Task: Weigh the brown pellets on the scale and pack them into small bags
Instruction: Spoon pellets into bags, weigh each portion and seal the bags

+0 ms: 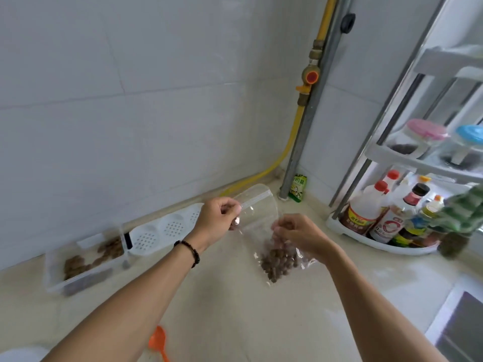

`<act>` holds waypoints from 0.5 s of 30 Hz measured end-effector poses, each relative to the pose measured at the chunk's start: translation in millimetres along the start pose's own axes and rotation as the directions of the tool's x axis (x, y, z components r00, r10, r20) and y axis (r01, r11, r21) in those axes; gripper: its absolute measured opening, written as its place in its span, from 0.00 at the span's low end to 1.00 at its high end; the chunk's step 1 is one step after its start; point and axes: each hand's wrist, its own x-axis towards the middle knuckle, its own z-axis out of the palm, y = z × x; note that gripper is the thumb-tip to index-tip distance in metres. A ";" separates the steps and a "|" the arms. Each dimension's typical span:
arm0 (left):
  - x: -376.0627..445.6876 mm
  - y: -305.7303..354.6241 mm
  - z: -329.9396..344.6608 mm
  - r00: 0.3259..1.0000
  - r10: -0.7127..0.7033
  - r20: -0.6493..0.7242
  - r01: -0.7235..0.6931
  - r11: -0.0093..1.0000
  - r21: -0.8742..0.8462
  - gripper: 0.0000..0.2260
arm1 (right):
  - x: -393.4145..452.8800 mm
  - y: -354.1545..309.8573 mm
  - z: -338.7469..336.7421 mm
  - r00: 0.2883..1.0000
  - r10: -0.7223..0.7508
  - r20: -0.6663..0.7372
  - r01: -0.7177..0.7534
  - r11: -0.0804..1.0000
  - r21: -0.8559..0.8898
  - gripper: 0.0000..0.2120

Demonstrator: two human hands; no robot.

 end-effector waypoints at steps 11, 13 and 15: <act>101.1 -63.8 137.0 0.993 -0.095 -0.067 0.108 0.963 0.247 0.09 | 99.1 121.1 -68.9 0.977 0.180 -0.111 -0.199 0.962 -0.189 0.10; 112.2 -76.1 143.9 0.993 -0.103 -0.054 0.114 0.948 0.297 0.09 | 110.4 137.5 -65.6 0.976 0.177 -0.127 -0.201 0.958 -0.203 0.09; 120.7 -86.9 148.1 0.994 -0.101 -0.032 0.106 0.932 0.348 0.09 | 117.1 149.6 -63.0 0.975 0.179 -0.131 -0.205 0.952 -0.226 0.06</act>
